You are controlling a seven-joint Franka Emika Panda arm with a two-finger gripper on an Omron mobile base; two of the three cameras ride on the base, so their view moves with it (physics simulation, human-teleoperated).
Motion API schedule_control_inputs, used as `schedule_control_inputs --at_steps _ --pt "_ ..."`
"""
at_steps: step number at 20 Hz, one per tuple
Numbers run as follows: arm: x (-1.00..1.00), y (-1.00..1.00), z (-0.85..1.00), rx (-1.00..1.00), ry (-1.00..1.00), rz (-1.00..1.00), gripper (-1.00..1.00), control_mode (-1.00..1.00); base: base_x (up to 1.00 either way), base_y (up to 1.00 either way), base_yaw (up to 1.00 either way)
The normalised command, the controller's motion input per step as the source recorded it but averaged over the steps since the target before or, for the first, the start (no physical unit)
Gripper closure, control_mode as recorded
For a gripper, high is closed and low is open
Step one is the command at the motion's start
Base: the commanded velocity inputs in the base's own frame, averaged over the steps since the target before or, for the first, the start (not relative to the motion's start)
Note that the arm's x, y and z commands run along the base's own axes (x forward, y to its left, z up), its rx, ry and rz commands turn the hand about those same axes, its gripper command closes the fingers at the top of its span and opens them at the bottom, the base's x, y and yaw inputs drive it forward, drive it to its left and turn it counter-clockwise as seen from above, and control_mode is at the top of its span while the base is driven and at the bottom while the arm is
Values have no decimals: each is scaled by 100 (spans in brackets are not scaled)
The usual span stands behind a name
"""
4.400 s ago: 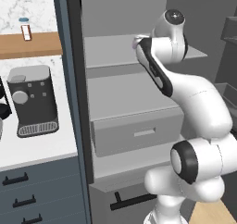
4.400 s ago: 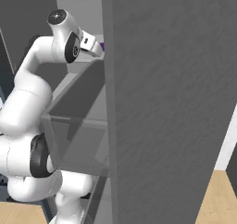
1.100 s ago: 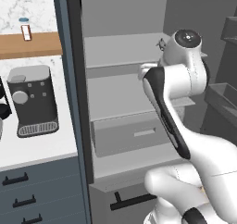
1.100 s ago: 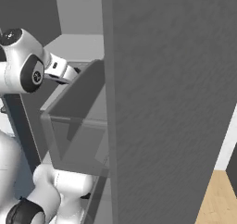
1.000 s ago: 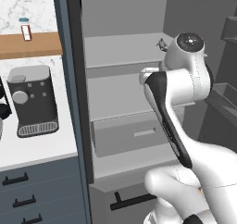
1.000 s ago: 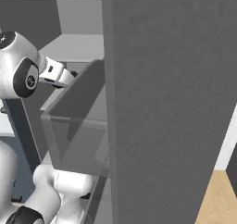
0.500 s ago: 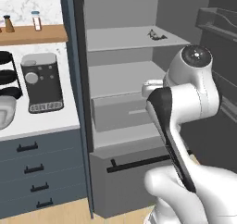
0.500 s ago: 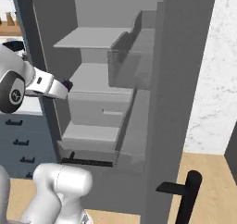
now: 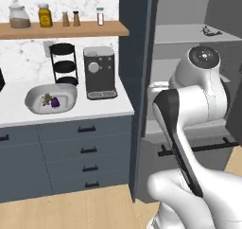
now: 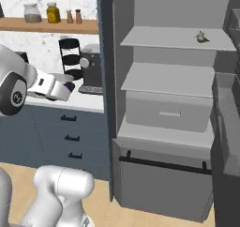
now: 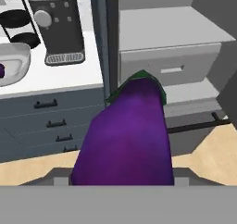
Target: Place one eggplant and one fish in each tupperware on the nearby counter, to pack two identical lunches.
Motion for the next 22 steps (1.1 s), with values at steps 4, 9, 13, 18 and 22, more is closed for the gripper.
schedule_control_inputs --at_steps 4,9,13,18,22 --pt "0 0 0 0 0 0 100 100 26 100 34" --pt "0 0 0 0 0 0 100 100 51 100 31" --pt "0 0 0 0 0 0 100 100 77 100 28" --pt "0 0 0 0 0 0 100 100 82 100 27" --pt "0 0 0 0 0 0 100 100 83 100 23"
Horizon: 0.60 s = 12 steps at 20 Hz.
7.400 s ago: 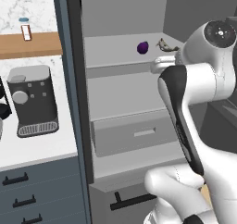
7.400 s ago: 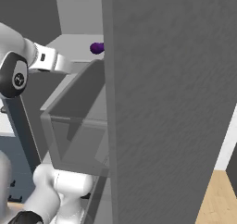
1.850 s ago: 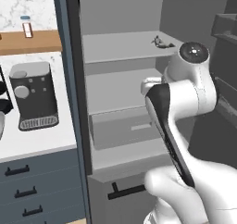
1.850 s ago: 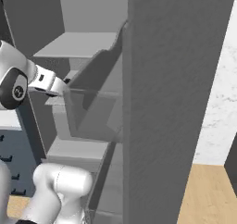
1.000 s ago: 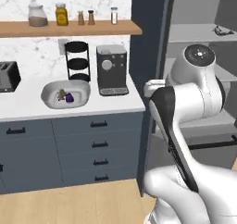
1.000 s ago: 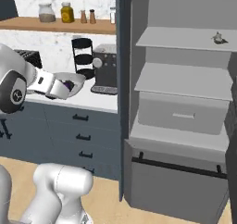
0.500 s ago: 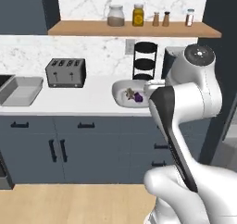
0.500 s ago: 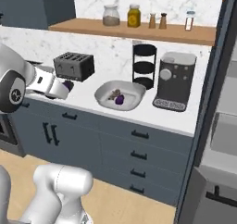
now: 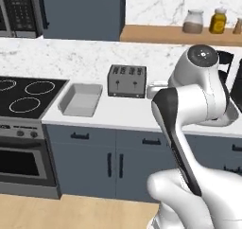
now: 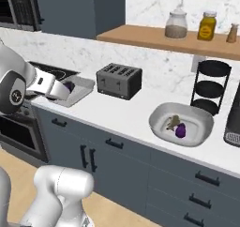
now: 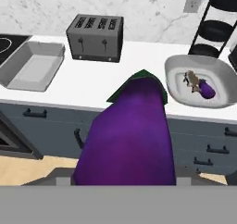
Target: Place one eggplant and one fish in each tupperware on the nearby counter, to pack two identical lunches.
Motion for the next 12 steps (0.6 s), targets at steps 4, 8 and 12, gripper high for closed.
schedule_control_inputs --at_steps 4,8,12 --pt "0 0 0 0 0 0 100 100 86 100 11" --pt "0 0 0 0 0 0 100 100 73 100 -7" --pt "0 0 0 0 0 0 100 100 31 88 -42"
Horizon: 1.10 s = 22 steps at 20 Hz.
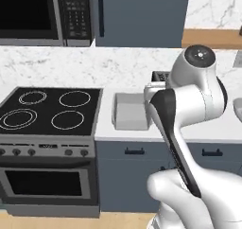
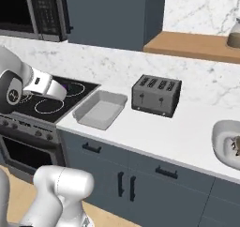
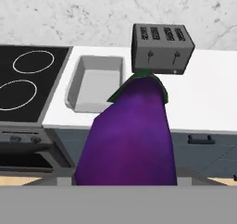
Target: Place one eggplant and one fish in each tupperware on the nearby counter, to pack two identical lunches.
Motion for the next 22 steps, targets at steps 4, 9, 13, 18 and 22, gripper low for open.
schedule_control_inputs --at_steps 4,9,13,18,22 --pt "0 0 0 0 0 0 100 100 44 75 -50" --pt "0 0 0 0 0 0 100 100 49 35 -43" --pt "0 0 0 0 0 0 100 100 36 0 -22" --pt "0 0 0 0 0 0 100 100 49 2 -15" --pt "0 0 0 0 0 0 100 100 66 13 -11"
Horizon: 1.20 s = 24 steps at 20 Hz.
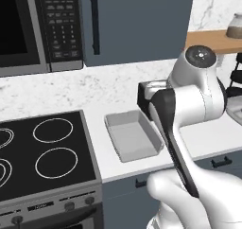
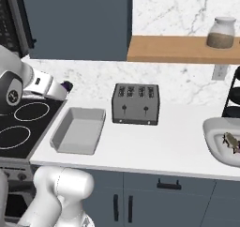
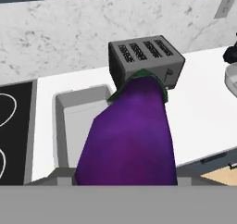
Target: Place one eggplant and one fish in each tupperware on the nearby counter, to pack two identical lunches.
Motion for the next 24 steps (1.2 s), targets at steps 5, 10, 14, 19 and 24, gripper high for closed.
schedule_control_inputs --at_steps 5,10,14,19,24 --pt "0 0 0 0 0 0 100 100 32 15 -12" --pt "0 0 -59 -2 4 -13 100 -100 0 0 0" --pt "19 0 -67 0 7 -3 100 -100 0 0 0" --pt "33 0 -83 0 9 0 100 -100 0 0 0" --pt "46 3 -92 0 8 5 100 -100 0 0 0"
